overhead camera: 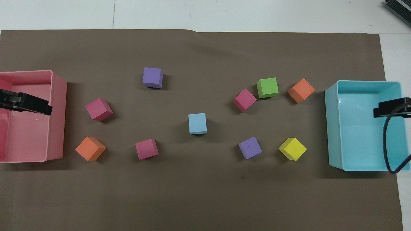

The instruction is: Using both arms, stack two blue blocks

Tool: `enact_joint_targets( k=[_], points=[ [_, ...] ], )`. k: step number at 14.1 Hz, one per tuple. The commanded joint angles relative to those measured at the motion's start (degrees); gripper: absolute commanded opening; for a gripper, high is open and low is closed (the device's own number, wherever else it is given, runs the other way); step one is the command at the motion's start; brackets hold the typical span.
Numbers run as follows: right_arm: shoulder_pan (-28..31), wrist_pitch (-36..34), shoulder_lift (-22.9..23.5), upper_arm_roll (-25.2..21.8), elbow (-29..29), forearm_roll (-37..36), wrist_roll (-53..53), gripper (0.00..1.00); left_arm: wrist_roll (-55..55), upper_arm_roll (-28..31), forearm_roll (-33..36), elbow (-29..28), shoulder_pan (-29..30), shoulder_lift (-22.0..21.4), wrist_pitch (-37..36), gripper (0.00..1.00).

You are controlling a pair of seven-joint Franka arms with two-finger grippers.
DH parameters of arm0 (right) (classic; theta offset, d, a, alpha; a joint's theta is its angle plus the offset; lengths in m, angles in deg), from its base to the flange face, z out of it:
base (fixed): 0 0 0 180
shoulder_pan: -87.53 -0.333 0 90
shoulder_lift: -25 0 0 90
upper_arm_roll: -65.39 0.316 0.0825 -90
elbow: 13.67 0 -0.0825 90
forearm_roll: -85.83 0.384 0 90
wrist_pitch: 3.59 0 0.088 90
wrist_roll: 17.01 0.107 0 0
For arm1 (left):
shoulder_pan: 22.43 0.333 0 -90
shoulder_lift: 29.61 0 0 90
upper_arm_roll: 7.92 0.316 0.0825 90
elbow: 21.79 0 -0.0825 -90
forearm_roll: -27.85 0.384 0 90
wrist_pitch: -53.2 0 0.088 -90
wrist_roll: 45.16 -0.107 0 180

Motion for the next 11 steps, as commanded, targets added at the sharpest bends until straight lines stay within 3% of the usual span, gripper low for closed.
enact_joint_targets(
  k=[1, 4, 11],
  points=[
    [-0.10, -0.05, -0.73, -0.29, 0.34, -2.24, -2.40, 1.00, -1.45, 0.00, 0.06, 0.51, 0.07, -0.38, -0.71, 1.00],
    [0.17, -4.08, 1.20, -0.29, -3.79, -1.99, -2.93, 1.00, -5.90, 0.00, 0.94, -0.71, 0.15, -1.17, -1.33, 1.00],
    [-0.45, -3.92, 0.33, 0.15, -2.84, -0.84, -2.58, 1.00, -6.73, 0.00, 1.64, -1.07, 0.07, -1.44, -0.89, 1.00]
  ],
)
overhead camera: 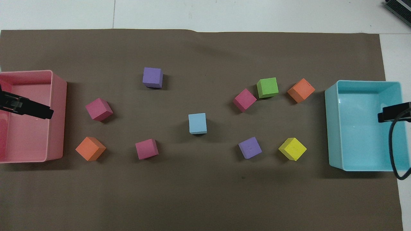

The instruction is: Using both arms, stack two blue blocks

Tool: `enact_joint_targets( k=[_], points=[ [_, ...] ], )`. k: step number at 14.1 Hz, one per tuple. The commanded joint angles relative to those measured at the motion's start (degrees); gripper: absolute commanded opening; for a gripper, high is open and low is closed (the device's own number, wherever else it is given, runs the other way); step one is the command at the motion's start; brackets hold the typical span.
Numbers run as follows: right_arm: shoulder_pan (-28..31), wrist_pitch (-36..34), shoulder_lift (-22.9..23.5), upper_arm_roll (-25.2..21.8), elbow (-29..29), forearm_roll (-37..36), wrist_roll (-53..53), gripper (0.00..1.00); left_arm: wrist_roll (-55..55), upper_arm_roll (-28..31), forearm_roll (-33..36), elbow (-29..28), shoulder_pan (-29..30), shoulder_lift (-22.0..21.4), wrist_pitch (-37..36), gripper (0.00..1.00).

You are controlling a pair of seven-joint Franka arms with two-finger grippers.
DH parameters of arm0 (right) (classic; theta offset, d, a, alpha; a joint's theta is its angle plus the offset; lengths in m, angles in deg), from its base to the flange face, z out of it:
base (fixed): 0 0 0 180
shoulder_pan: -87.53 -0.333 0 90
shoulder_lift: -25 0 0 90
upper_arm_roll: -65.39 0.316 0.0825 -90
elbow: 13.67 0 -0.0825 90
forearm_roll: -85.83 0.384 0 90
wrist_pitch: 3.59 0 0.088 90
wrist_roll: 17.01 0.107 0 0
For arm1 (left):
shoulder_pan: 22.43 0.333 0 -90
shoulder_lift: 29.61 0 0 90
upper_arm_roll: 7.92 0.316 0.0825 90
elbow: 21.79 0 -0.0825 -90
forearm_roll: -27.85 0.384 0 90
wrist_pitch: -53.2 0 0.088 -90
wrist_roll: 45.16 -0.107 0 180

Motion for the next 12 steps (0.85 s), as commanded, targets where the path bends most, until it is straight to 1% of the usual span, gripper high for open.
enact_joint_targets(
  k=[1, 3, 5, 12],
  points=[
    [0.07, -0.92, 0.16, 0.00, -0.41, 0.13, -1.12, 1.00, 0.01, 0.03, 1.39, -0.94, 0.06, -1.15, -0.41, 1.00],
    [-0.19, -1.01, 0.16, 0.00, -0.41, 0.13, -1.20, 1.00, 0.27, -0.06, 2.18, -0.86, 0.06, -1.24, -0.50, 1.00],
    [-0.19, -0.83, 0.16, 0.00, -0.50, 0.13, -1.38, 1.00, 2.90, -0.06, 2.18, -0.68, 0.06, -1.24, -0.33, 1.00],
    [-0.10, -0.92, 0.16, -0.09, -0.50, 0.13, -1.29, 1.00, 3.35, -0.14, 1.92, -0.59, 0.06, -1.24, -0.15, 1.00]
  ],
)
